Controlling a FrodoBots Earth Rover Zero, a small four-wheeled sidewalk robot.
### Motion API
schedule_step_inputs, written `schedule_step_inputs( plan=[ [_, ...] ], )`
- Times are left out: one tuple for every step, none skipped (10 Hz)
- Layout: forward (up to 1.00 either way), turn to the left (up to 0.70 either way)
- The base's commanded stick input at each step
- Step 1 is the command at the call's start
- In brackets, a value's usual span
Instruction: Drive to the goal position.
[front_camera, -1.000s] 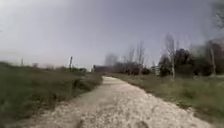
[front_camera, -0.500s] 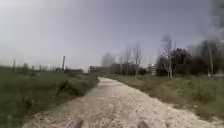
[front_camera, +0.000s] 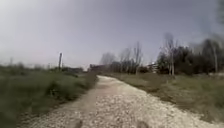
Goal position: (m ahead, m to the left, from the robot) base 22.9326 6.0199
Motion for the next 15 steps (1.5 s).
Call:
schedule_step_inputs(
  plan=[
    [1.0, -0.05],
    [1.0, -0.07],
    [1.0, 0.0],
    [1.0, 0.0],
    [1.0, 0.0],
    [1.0, 0.0],
    [1.0, 0.0],
    [1.0, 0.0],
    [1.0, 0.0],
    [1.0, 0.0],
    [1.0, 0.0],
    [1.0, 0.0],
    [1.0, 0.0],
    [1.0, 0.0],
    [1.0, 0.0]
  ],
)
